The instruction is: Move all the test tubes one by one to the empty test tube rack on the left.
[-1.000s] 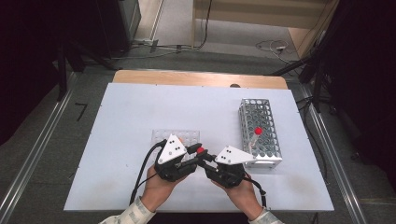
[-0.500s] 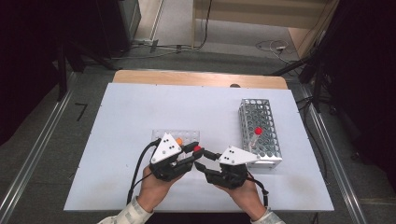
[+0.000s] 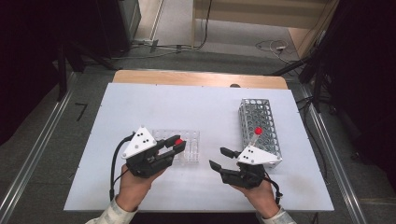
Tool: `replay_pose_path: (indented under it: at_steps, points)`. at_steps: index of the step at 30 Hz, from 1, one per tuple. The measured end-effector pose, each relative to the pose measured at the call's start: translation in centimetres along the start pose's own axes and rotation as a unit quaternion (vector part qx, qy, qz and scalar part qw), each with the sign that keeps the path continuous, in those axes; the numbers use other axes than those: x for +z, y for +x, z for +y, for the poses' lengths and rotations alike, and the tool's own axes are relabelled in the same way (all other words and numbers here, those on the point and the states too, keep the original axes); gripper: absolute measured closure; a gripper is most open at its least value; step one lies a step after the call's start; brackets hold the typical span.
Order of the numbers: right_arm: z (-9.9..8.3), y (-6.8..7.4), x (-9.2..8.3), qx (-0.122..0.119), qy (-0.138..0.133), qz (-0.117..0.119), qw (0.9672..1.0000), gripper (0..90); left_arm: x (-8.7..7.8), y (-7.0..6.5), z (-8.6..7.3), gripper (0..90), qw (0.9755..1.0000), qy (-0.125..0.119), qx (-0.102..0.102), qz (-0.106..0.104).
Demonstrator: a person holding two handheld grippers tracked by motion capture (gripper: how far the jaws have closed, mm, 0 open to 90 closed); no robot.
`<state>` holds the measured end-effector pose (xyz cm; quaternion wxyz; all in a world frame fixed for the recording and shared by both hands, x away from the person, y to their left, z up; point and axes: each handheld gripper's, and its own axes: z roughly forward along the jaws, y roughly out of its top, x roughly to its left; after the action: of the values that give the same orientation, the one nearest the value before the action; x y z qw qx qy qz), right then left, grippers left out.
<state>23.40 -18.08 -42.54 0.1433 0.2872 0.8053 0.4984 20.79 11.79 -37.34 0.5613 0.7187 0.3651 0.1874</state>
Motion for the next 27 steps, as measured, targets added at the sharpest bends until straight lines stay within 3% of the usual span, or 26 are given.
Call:
replay_pose_path:
  at_steps: [6, 12, 18, 27]
  points:
    - [-0.6, -1.1, -1.0, 0.009, 0.001, -0.015, 0.9998, 39.7, -1.3, 1.5, 0.5, 70.6, 0.9997, -0.005, -0.008, 0.022]
    - [-1.0, -1.9, -1.8, 0.016, -0.002, -0.027, 0.9995, 39.7, -1.7, 2.8, 0.5, 70.6, 0.9983, -0.006, -0.007, 0.057]
    - [-1.2, -2.5, -2.2, 0.022, -0.004, -0.034, 0.9992, 39.5, -1.3, 3.7, 0.1, 70.5, 0.9962, -0.006, -0.002, 0.087]
    - [-1.3, -2.7, -2.3, 0.027, -0.003, -0.037, 0.9989, 38.2, -0.1, 4.4, -0.7, 70.5, 0.9942, -0.003, 0.003, 0.108]
